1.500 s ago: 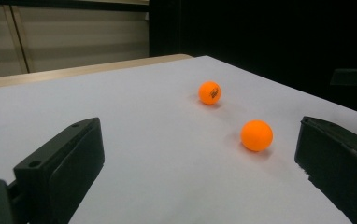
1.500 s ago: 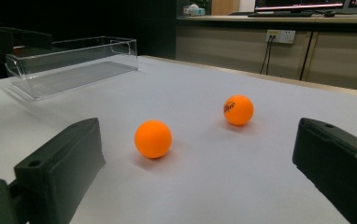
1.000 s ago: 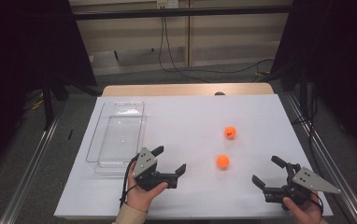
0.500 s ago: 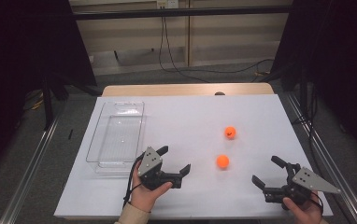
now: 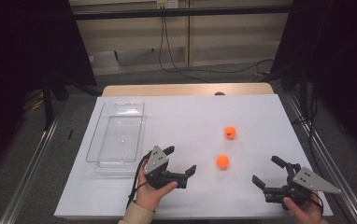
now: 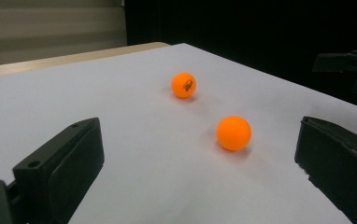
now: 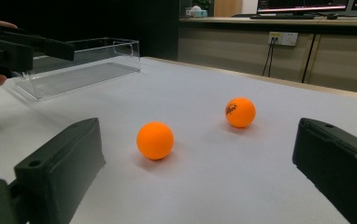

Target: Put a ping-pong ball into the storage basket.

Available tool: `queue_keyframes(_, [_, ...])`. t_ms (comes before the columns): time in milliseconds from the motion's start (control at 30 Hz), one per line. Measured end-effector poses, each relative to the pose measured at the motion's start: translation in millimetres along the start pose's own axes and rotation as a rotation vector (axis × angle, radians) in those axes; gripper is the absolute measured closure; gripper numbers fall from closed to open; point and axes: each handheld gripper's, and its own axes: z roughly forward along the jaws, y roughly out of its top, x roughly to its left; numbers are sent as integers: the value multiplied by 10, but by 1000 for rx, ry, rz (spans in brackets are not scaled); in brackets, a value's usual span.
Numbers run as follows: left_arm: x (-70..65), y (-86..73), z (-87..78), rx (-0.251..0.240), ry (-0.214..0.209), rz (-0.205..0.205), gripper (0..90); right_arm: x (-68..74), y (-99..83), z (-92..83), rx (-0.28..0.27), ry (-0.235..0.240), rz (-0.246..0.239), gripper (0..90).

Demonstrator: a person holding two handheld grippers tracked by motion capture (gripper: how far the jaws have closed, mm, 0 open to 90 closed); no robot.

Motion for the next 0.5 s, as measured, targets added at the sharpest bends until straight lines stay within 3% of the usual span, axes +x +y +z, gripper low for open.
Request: queue_keyframes(500, [-42,-2,93,26,-18,-8,13,7,3,1,-4,3,1,15])
